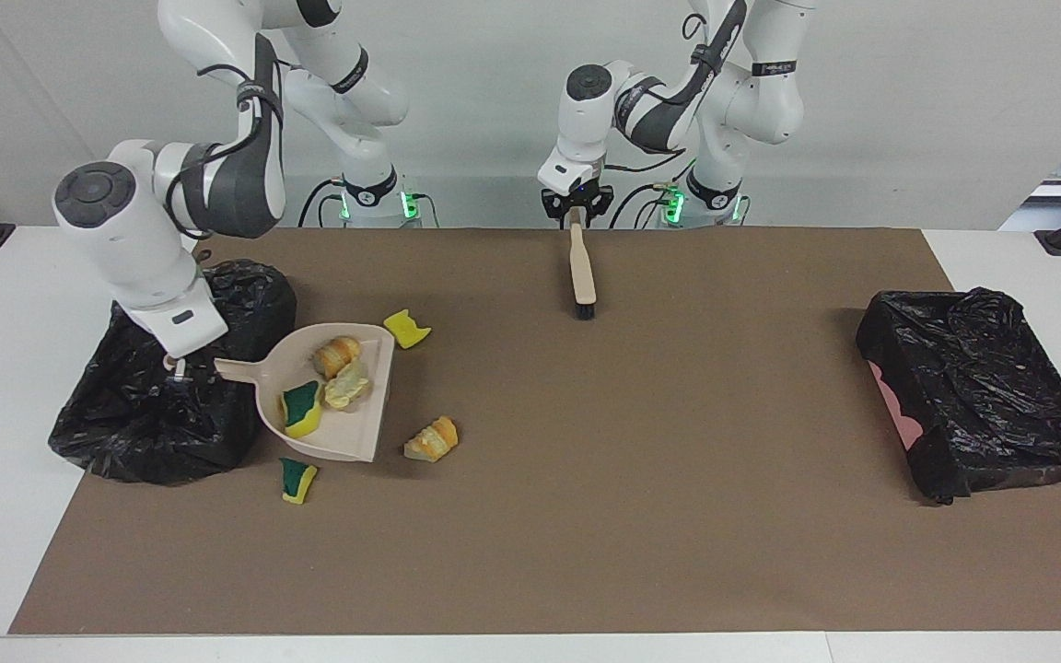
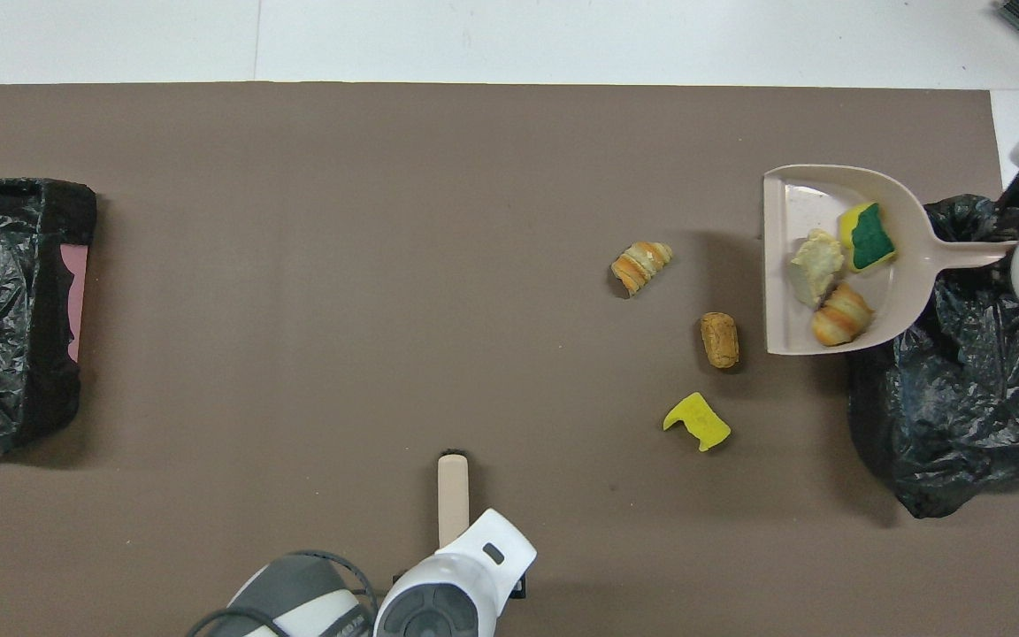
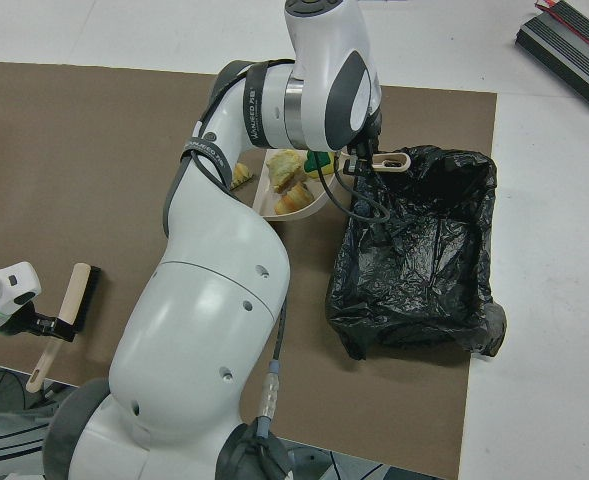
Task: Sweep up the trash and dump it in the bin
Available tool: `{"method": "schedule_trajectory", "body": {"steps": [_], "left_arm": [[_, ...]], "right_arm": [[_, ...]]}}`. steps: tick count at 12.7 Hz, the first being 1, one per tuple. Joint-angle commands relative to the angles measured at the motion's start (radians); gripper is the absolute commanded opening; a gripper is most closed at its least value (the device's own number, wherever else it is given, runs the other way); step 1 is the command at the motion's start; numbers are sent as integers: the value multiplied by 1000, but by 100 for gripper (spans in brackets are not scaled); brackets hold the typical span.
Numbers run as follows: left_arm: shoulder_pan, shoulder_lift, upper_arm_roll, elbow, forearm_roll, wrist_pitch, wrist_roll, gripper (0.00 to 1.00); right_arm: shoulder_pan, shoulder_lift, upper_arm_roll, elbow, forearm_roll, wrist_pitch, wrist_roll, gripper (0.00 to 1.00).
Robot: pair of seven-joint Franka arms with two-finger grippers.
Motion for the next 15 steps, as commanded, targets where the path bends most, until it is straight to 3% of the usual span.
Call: {"method": "schedule_trajectory", "body": {"steps": [1,3,7,9,12,15], "left_arm": [[122,147,-1,215,118,-72,68,100],[208,201,1,311,203,-74,125,100],[398,201,2,432,204,-94,339,100],[493,186,2,527,204,-231,528,100],[624,183,5,685,206,-429,709,100],[716,131,14,733,203,-496,808,100]], "right_arm": [[-91,-76,14,-8,-75,-29,-66,0],[-152,-97,11,-16,-127,-56,-111,0],[-214,-140,14,-69,-382,-45,-99,0],[-202,-172,14,-124,-486,-45,-24,0],[-130,-271,16,-291,-635,-27,174,0],[-142,-288,14,-310,-698,-38,179,0]]}}
